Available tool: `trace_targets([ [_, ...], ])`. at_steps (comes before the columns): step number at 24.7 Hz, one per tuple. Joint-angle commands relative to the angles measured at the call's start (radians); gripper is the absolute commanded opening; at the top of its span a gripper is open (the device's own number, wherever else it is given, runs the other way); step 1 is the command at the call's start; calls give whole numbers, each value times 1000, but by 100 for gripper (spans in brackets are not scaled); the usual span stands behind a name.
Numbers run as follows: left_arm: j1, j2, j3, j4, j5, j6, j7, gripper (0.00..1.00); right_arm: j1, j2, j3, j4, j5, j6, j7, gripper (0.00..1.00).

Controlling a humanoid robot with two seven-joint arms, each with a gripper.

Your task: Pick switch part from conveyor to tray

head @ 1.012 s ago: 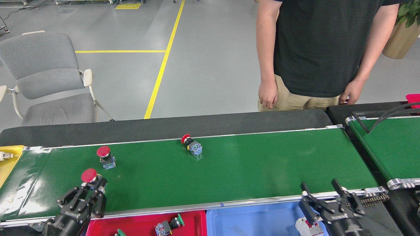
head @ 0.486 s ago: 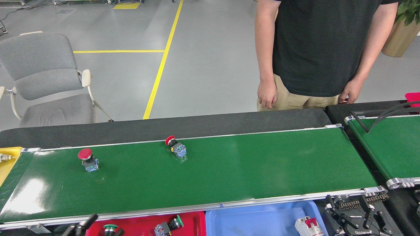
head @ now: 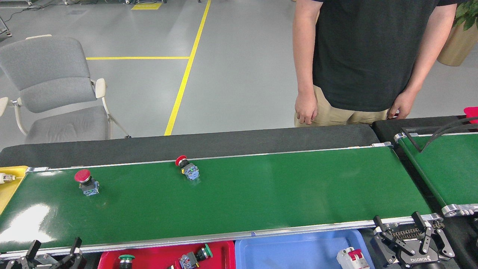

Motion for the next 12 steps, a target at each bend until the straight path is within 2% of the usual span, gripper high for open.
trace_targets([
  [1,-80,43,-6,113,-1,6,1,100,-5,0,18,-11,-1,-5,-7,98],
  [5,-288,103,-103,357,-1,9,4,100,4,-1,54,-6,1,-4,-4,98],
  [12,-474,129,-178,615,-1,80,13,100,22,2,75,19,-1,-5,-6,98],
])
